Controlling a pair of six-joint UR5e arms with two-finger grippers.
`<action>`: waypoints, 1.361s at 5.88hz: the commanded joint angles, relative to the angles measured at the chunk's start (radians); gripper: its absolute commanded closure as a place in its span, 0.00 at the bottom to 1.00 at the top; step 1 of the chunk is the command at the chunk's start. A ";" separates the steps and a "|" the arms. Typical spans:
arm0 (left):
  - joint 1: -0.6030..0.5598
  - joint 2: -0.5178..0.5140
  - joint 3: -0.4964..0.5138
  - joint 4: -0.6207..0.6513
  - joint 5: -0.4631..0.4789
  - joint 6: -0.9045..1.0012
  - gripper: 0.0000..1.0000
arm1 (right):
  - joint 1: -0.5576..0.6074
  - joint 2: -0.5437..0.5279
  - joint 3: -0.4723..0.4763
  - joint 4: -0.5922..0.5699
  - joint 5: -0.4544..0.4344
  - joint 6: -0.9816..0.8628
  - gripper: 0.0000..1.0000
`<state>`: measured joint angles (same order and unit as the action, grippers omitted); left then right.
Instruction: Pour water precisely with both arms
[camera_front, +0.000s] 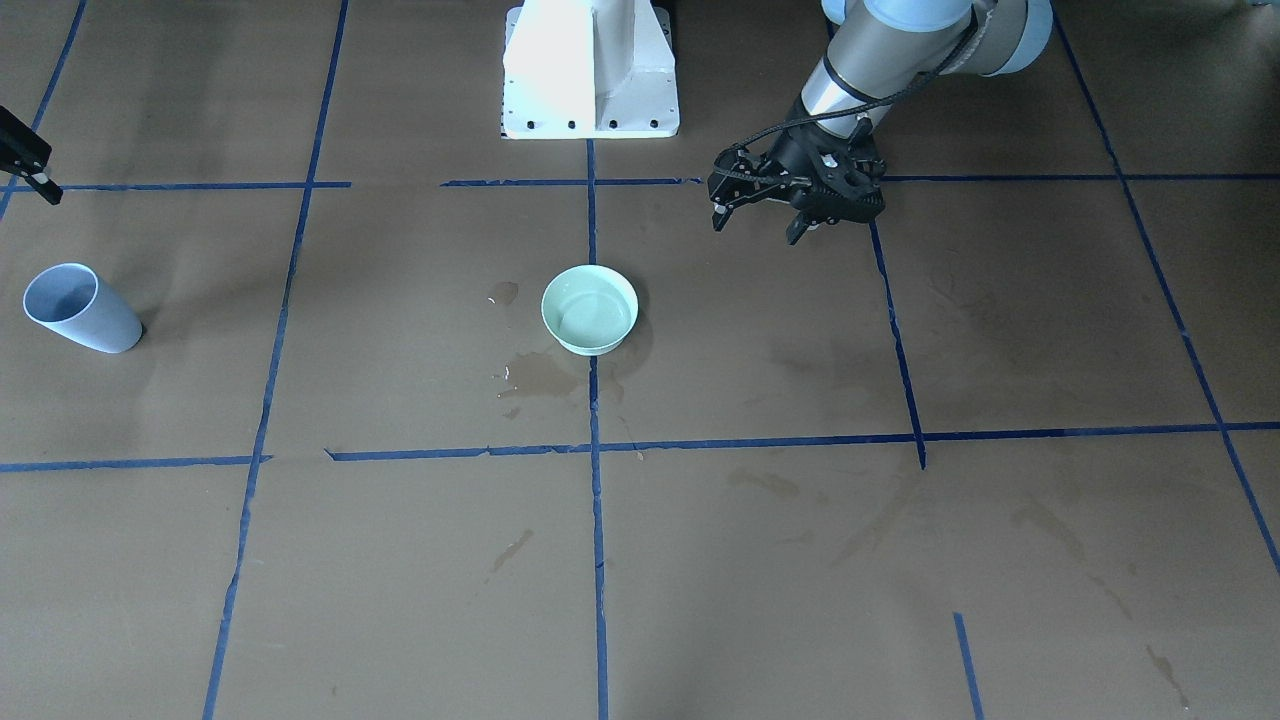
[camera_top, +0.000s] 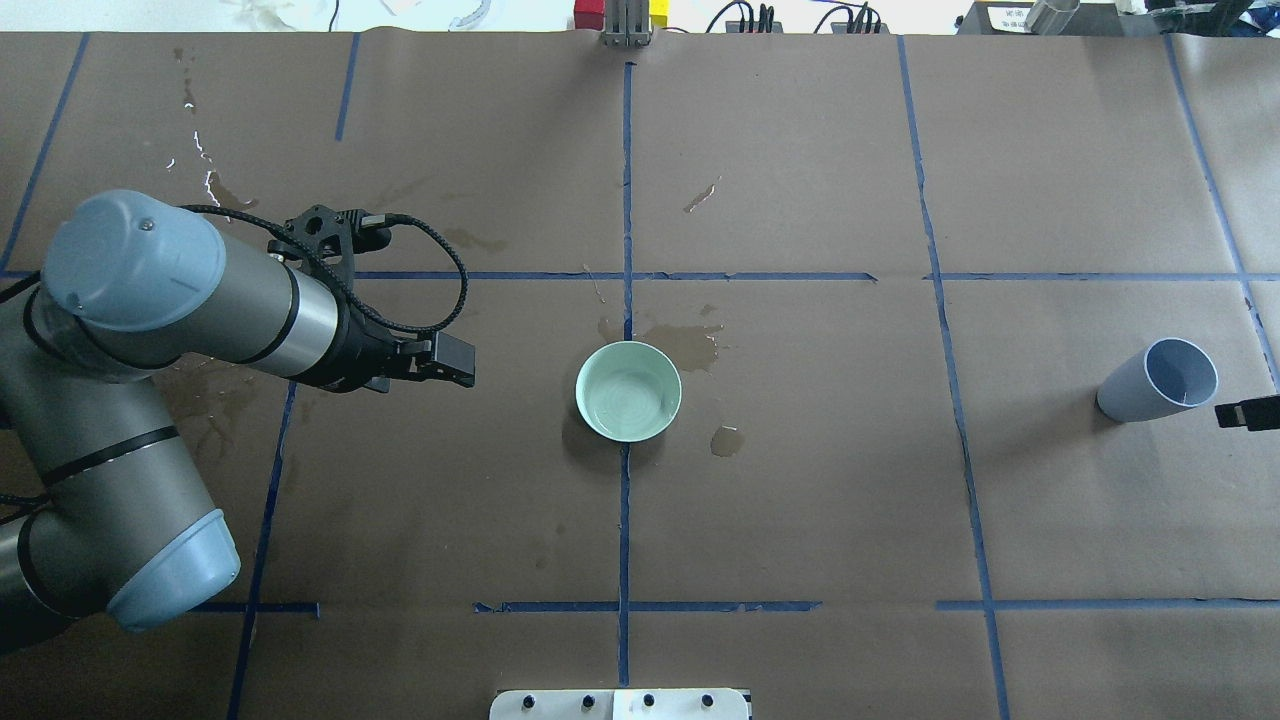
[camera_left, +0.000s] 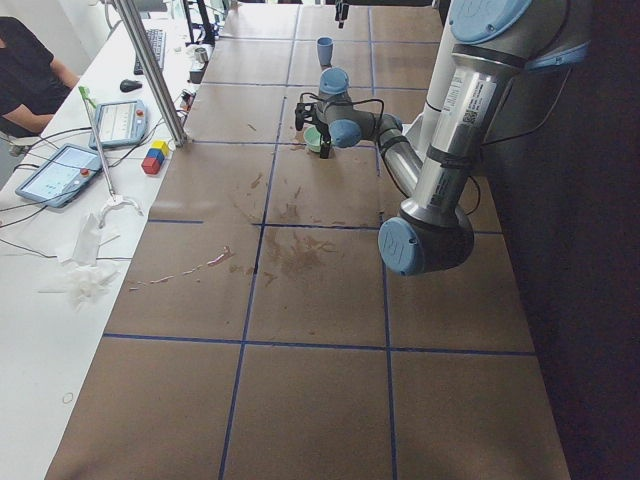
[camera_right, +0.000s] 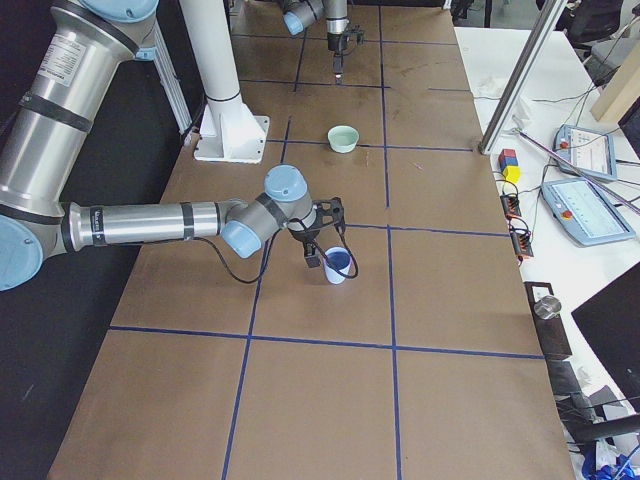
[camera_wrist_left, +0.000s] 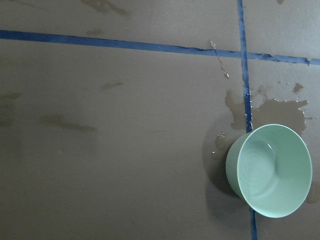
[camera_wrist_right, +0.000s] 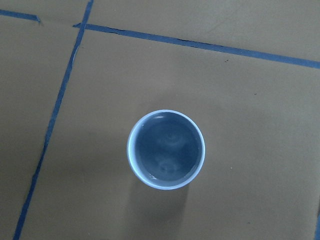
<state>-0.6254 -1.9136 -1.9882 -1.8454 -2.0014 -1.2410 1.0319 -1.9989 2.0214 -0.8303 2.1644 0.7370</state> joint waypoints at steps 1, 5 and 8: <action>-0.011 0.017 -0.011 0.000 0.001 0.000 0.01 | -0.216 -0.023 -0.001 0.142 -0.240 0.230 0.00; -0.022 0.027 -0.009 0.000 0.001 0.002 0.01 | -0.426 -0.150 -0.001 0.288 -0.610 0.297 0.00; -0.022 0.028 -0.009 0.000 0.001 0.002 0.01 | -0.470 -0.153 -0.013 0.301 -0.736 0.403 0.00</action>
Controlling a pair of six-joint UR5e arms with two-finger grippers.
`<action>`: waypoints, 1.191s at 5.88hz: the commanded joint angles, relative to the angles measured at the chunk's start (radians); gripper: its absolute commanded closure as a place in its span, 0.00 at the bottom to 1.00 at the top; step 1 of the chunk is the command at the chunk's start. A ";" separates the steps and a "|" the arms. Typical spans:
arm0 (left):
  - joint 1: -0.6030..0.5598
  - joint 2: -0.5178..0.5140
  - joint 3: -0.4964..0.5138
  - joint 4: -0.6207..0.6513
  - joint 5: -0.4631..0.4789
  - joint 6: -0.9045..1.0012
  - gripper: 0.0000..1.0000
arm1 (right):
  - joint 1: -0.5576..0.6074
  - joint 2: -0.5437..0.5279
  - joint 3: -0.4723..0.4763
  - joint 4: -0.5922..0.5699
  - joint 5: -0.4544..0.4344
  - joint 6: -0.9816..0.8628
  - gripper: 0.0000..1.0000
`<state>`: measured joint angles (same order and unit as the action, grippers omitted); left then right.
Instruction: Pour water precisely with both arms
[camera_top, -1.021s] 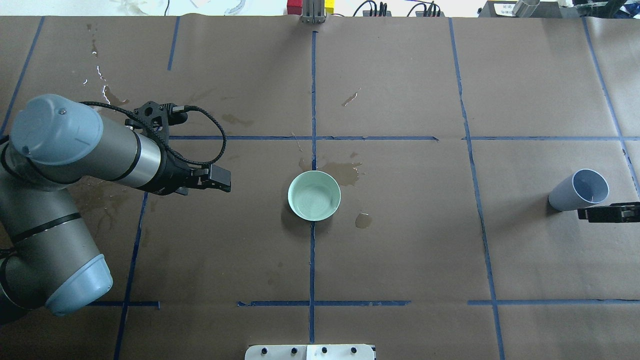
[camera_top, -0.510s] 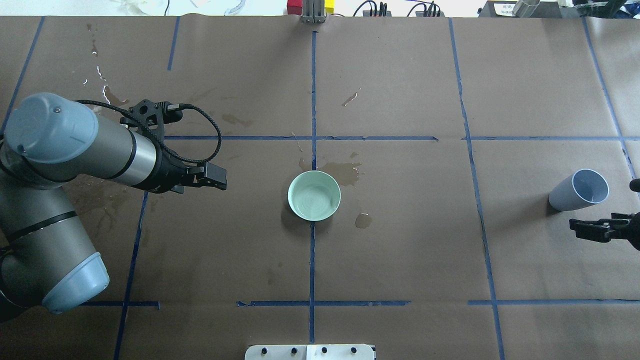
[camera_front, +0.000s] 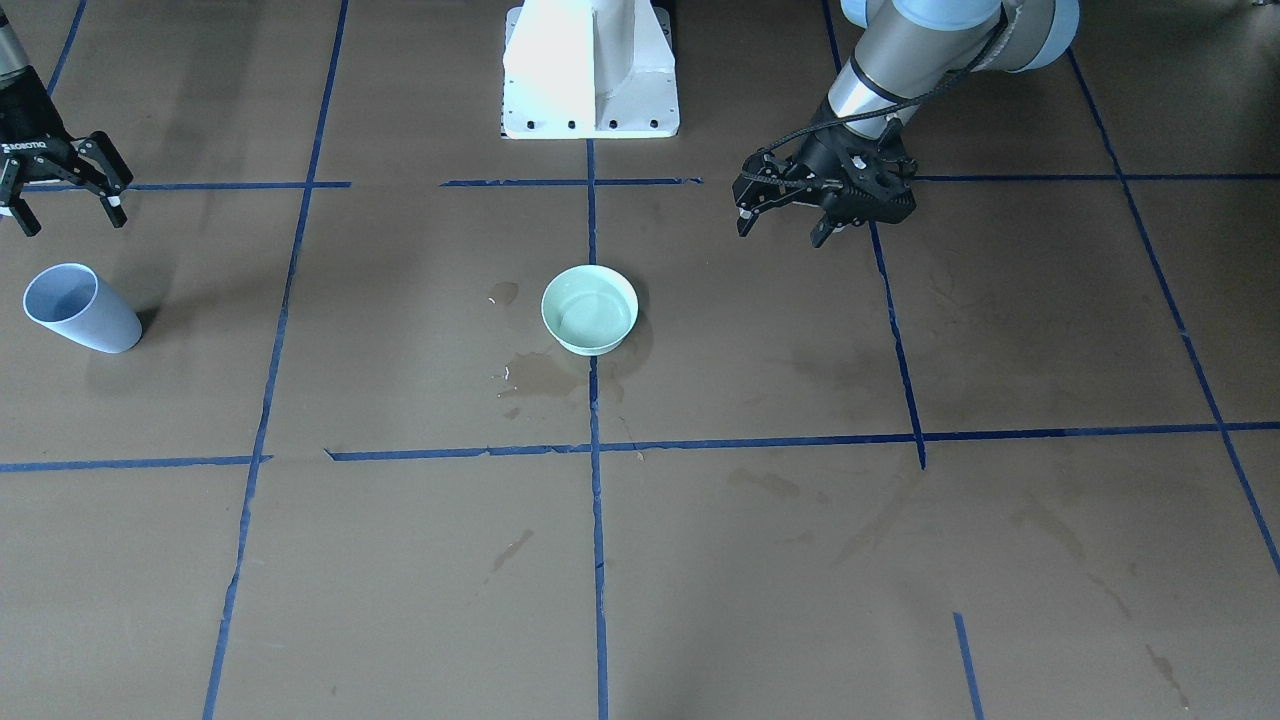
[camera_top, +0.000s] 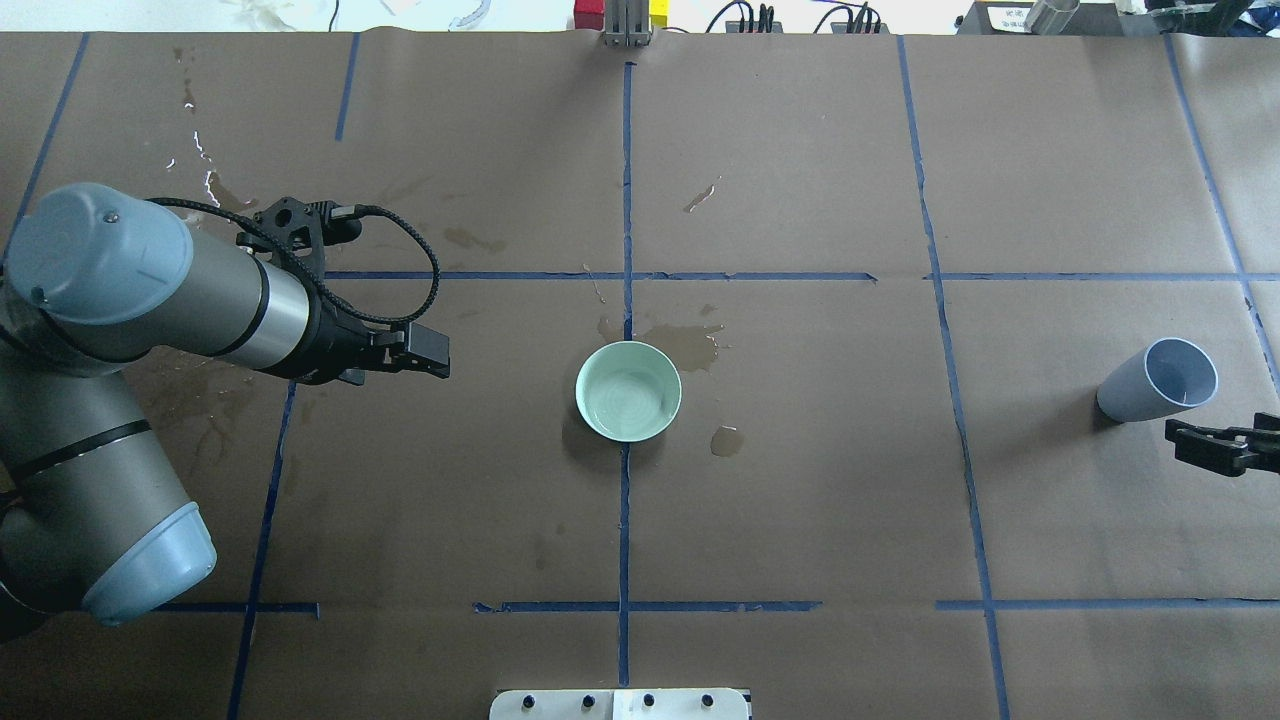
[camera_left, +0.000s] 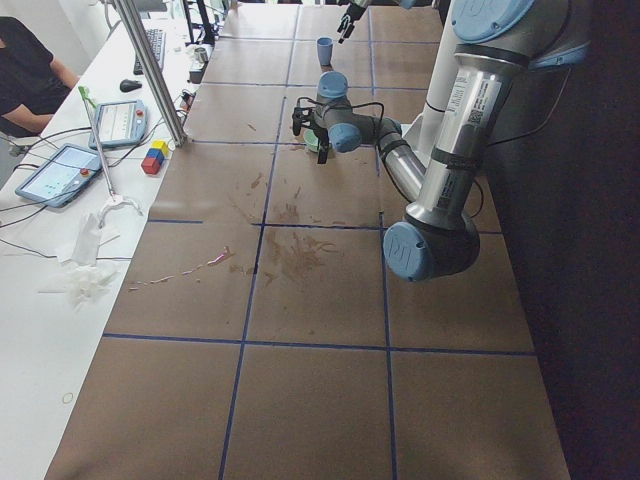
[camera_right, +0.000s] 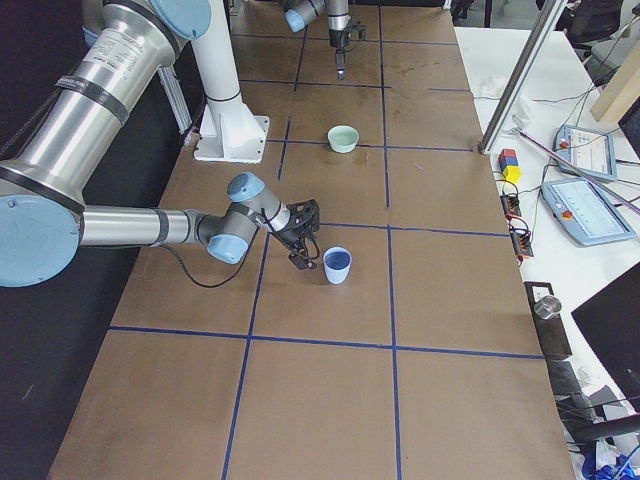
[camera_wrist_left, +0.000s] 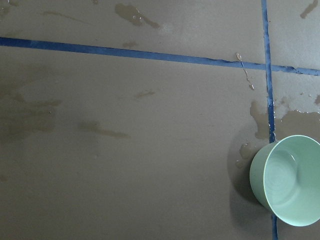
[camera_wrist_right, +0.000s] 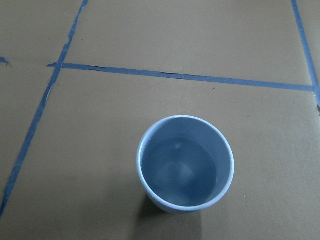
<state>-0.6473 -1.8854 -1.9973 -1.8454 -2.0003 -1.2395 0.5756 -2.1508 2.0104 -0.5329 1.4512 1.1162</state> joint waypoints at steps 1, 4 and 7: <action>-0.002 0.000 0.002 0.000 0.000 0.000 0.01 | -0.038 -0.003 -0.016 0.004 -0.026 0.025 0.00; -0.002 0.002 0.002 0.000 0.003 -0.003 0.01 | -0.080 -0.003 -0.030 0.004 -0.088 0.063 0.00; -0.008 0.002 0.002 0.002 0.003 -0.006 0.01 | -0.209 0.005 -0.062 0.004 -0.344 0.134 0.00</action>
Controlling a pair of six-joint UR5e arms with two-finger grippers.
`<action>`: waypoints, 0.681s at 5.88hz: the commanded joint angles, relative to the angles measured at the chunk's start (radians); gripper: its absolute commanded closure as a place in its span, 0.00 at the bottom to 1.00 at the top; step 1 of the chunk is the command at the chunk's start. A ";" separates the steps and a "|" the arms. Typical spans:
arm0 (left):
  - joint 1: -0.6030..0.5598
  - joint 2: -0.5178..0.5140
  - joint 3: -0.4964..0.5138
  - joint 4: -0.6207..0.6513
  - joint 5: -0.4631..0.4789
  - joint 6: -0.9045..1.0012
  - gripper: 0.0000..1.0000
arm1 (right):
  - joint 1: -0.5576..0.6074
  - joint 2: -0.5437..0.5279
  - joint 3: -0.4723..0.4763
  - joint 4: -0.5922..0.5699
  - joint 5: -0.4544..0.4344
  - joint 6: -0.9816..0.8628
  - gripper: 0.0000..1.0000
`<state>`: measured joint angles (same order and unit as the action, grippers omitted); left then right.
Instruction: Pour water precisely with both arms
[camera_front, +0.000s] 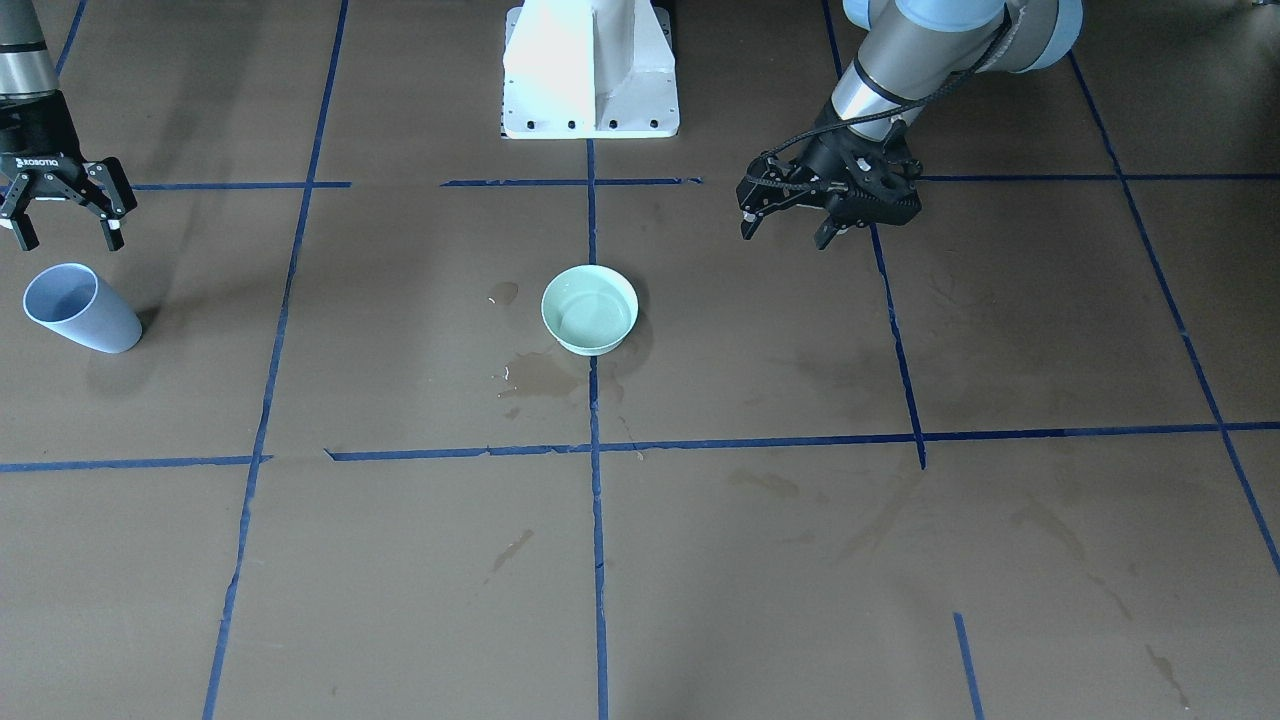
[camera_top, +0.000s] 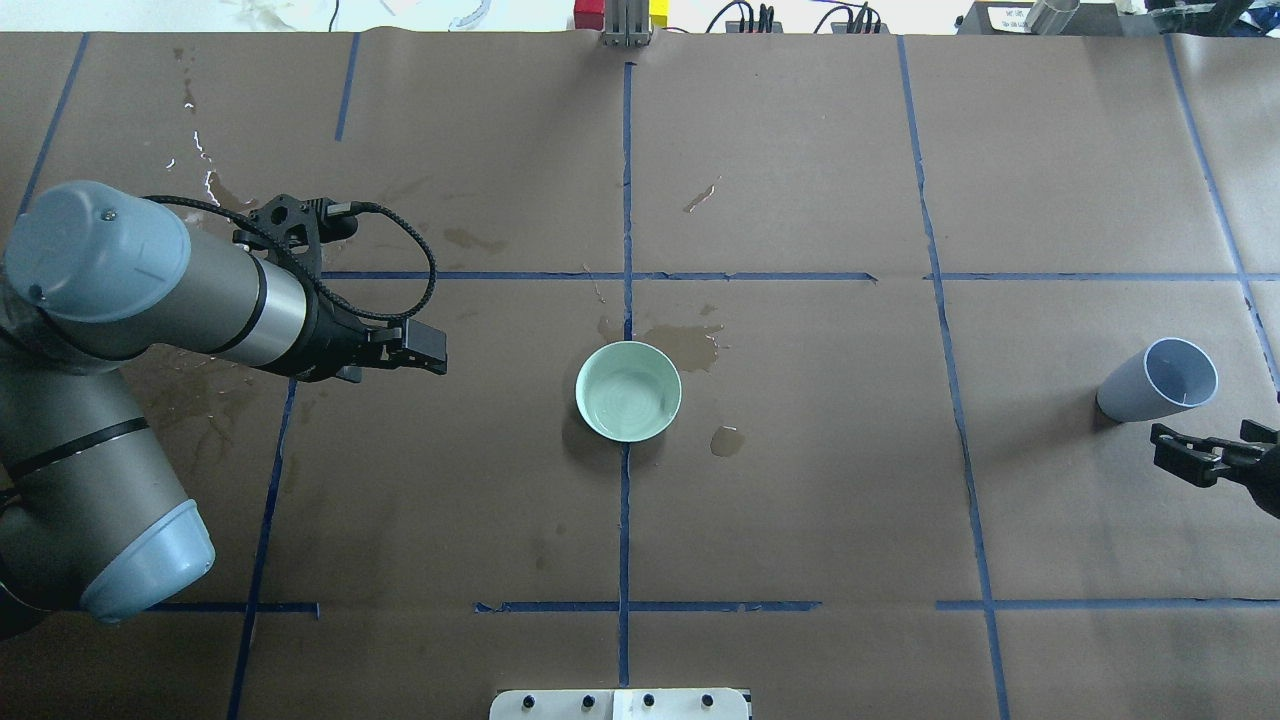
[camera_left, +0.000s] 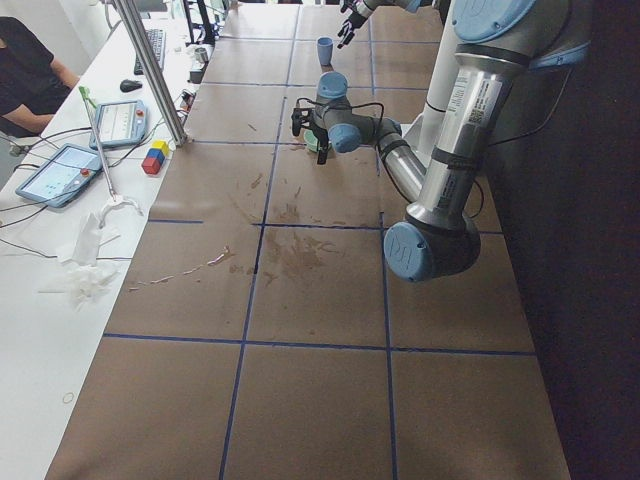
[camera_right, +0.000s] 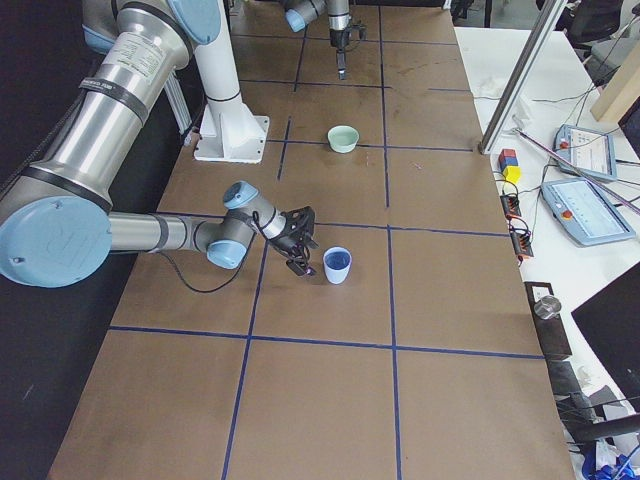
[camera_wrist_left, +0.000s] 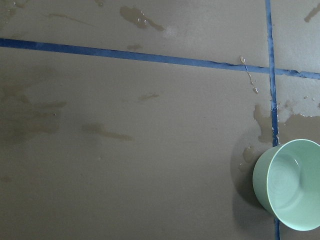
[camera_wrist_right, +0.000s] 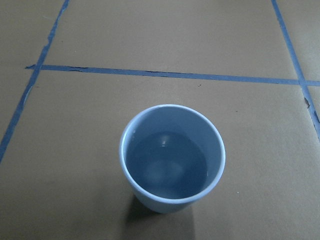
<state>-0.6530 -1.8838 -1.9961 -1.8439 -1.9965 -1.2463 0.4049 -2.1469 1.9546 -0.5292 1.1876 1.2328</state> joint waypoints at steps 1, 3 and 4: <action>-0.002 0.000 -0.001 0.000 -0.001 0.001 0.01 | -0.066 0.001 -0.006 0.000 -0.133 0.051 0.00; -0.002 0.000 -0.001 0.000 0.001 0.001 0.01 | -0.156 0.001 -0.046 0.002 -0.311 0.115 0.00; -0.004 0.000 -0.001 0.000 0.001 0.001 0.01 | -0.232 0.007 -0.090 0.002 -0.460 0.193 0.00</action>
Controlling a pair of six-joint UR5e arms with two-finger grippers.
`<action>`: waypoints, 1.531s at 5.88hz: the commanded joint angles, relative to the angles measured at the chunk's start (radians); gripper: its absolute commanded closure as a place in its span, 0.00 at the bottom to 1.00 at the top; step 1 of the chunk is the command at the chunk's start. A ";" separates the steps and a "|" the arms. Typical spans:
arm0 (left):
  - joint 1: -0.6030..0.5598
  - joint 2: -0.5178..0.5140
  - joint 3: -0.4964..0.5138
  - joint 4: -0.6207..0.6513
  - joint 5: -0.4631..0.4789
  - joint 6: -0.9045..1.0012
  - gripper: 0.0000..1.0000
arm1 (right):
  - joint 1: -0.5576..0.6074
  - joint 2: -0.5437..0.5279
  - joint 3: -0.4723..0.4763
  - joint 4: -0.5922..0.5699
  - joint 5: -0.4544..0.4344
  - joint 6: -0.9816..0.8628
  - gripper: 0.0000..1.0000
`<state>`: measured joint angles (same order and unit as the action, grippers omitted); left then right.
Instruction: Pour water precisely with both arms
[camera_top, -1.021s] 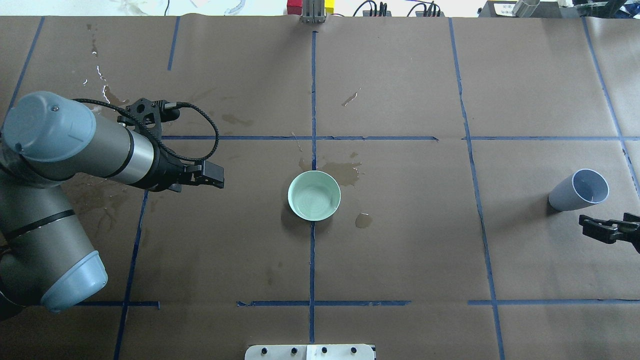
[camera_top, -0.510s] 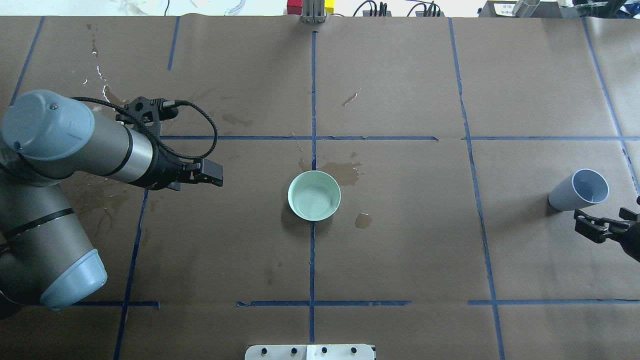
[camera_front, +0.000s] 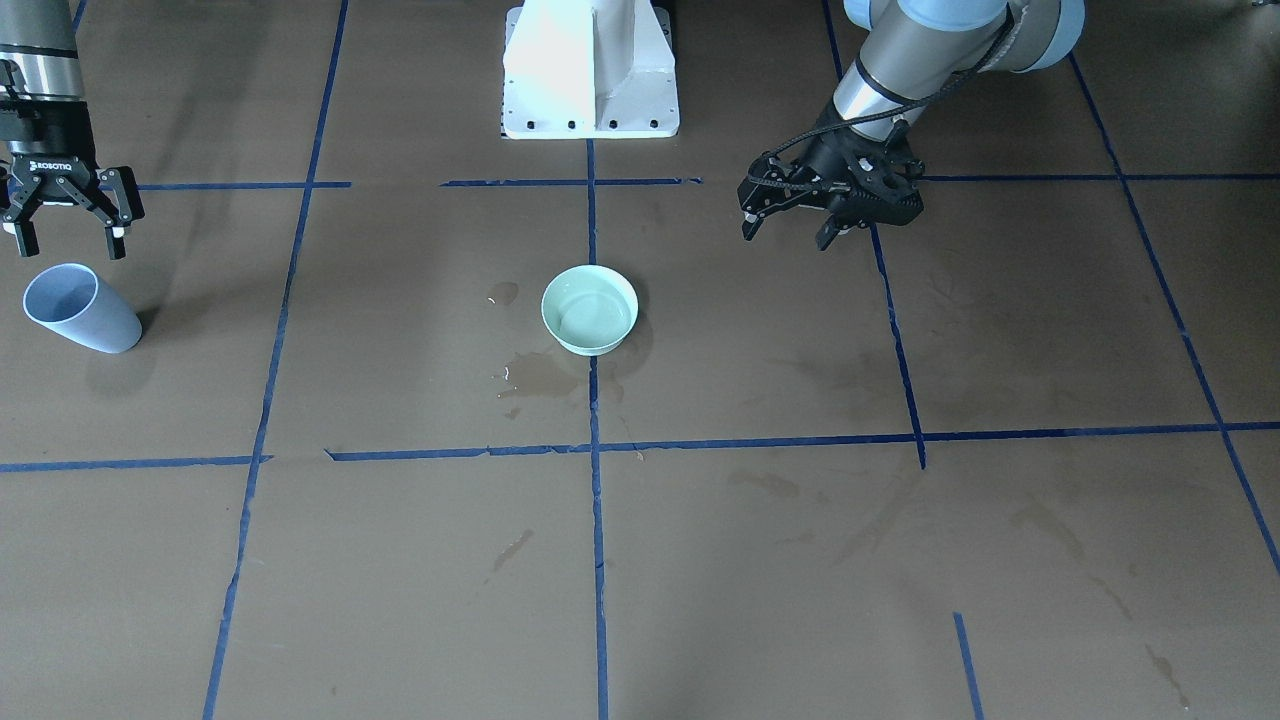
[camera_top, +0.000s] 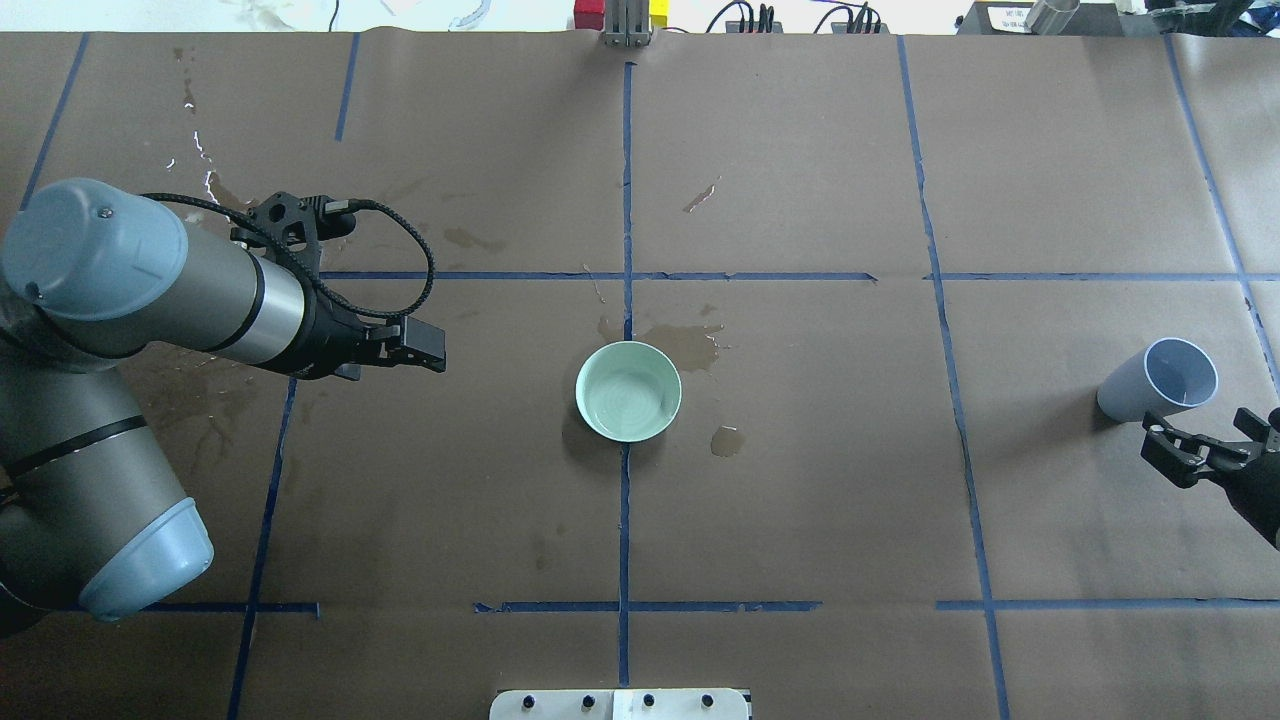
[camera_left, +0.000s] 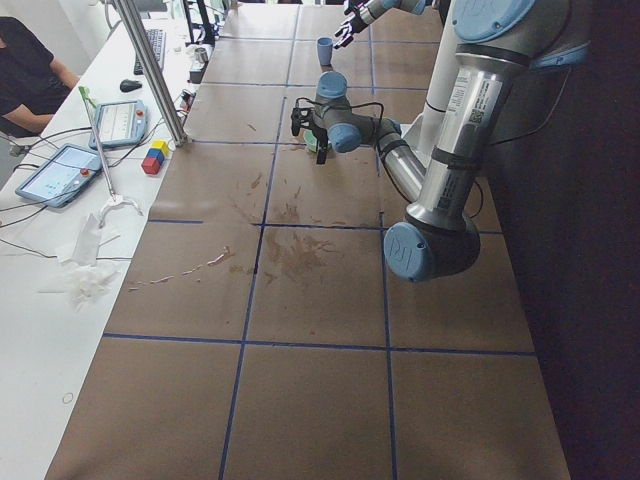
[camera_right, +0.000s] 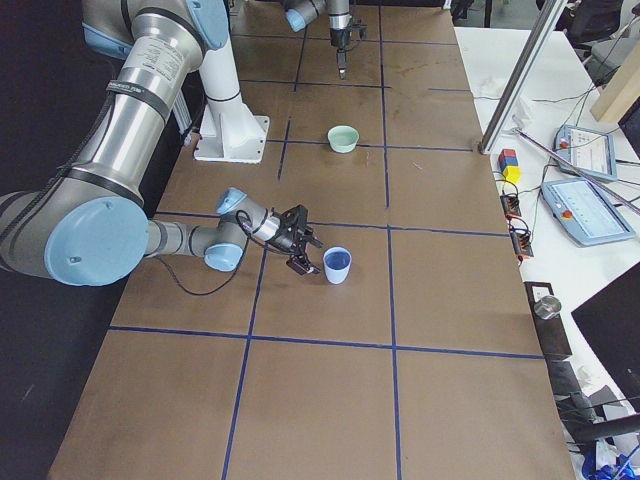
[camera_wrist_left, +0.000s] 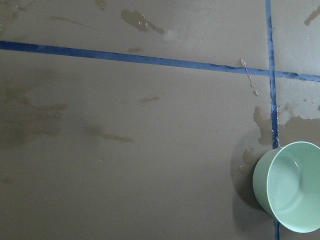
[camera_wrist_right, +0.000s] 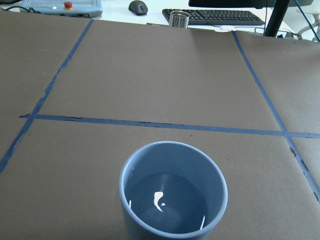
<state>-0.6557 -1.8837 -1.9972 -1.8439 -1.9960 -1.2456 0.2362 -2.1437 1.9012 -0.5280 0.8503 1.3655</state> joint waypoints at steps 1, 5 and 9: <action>-0.002 0.000 -0.002 0.000 -0.001 0.000 0.01 | -0.074 0.007 -0.037 0.000 -0.143 0.070 0.00; -0.009 0.012 -0.009 0.000 -0.001 0.000 0.01 | -0.098 0.089 -0.146 0.044 -0.274 0.067 0.01; -0.010 0.012 -0.009 0.000 -0.001 0.000 0.01 | -0.098 0.117 -0.217 0.141 -0.274 0.029 0.02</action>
<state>-0.6653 -1.8715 -2.0064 -1.8439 -1.9972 -1.2456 0.1392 -2.0385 1.6887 -0.3879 0.5761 1.3981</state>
